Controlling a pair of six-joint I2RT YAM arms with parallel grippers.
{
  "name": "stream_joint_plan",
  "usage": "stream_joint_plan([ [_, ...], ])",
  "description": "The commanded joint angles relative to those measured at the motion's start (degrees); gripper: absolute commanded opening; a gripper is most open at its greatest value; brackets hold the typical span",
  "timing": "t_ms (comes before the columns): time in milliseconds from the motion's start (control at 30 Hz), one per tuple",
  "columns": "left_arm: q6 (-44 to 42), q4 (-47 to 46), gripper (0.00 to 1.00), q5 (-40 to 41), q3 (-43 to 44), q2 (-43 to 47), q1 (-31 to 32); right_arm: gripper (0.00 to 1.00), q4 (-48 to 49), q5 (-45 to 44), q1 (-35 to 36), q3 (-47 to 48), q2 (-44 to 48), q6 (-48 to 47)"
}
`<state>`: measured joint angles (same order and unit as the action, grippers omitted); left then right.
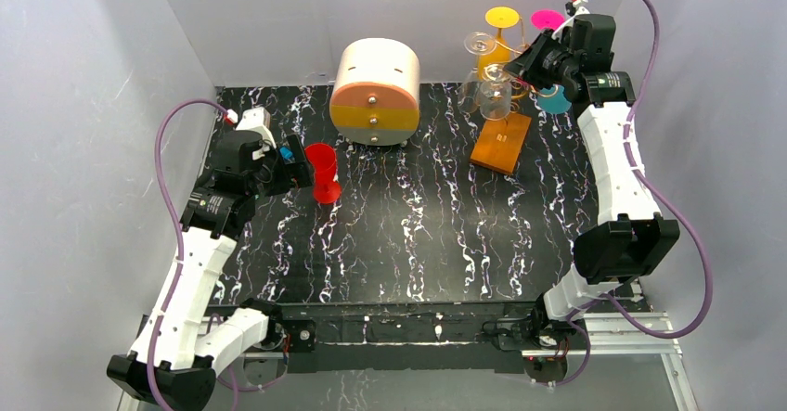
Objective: Take the wine glass off the wine glass rack
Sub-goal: Pick up the wine glass from the wine rack.
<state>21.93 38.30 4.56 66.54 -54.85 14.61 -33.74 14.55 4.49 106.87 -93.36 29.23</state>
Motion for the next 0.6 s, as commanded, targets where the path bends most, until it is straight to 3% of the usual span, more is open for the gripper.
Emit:
stream_joint_plan([
  [0,0.0,1.5,0.98,-0.7,2.2,0.9,-0.3,0.15,1.0,2.7,-0.3,-1.4,1.6,0.5],
  [567,0.5,1.4,0.98,-0.8,2.2,0.8,-0.3,0.24,3.2,6.8,-1.9,-3.7,2.1,3.0],
])
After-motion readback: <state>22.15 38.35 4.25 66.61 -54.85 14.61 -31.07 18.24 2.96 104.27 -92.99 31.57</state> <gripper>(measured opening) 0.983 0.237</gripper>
